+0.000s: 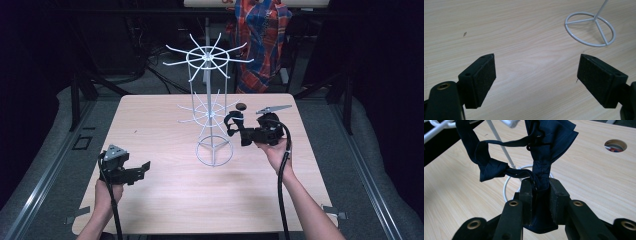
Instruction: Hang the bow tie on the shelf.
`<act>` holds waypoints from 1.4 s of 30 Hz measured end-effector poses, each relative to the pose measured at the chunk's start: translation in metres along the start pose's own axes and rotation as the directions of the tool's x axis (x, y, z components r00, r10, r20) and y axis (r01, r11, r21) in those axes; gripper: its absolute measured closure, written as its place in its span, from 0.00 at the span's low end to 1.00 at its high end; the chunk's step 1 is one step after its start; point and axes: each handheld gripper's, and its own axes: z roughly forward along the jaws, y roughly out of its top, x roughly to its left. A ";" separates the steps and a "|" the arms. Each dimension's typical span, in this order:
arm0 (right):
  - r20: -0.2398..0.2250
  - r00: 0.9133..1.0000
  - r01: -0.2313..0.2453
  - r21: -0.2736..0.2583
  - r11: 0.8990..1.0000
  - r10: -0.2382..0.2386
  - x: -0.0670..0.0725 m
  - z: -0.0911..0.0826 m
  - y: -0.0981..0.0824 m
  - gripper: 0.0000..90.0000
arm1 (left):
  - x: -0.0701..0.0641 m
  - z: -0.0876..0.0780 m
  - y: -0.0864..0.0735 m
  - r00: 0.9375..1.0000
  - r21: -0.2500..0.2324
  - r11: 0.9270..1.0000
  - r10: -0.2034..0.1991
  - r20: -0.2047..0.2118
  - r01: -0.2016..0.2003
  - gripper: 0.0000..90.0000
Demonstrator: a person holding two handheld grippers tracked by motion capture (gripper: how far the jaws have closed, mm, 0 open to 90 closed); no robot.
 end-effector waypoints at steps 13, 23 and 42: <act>0.000 1.000 -0.008 0.052 0.999 0.008 0.003 0.014 -0.005 0.81 | 0.001 0.000 0.000 1.000 0.002 1.000 0.003 -0.002 -0.003 0.17; -0.009 1.000 0.008 0.061 0.998 -0.008 0.005 0.019 -0.008 0.73 | 0.001 0.000 0.000 1.000 0.002 1.000 0.003 -0.002 -0.003 0.17; -0.016 1.000 0.014 0.100 0.995 -0.013 0.008 0.025 -0.010 0.65 | 0.000 0.001 0.000 1.000 0.010 1.000 0.001 0.000 -0.001 0.17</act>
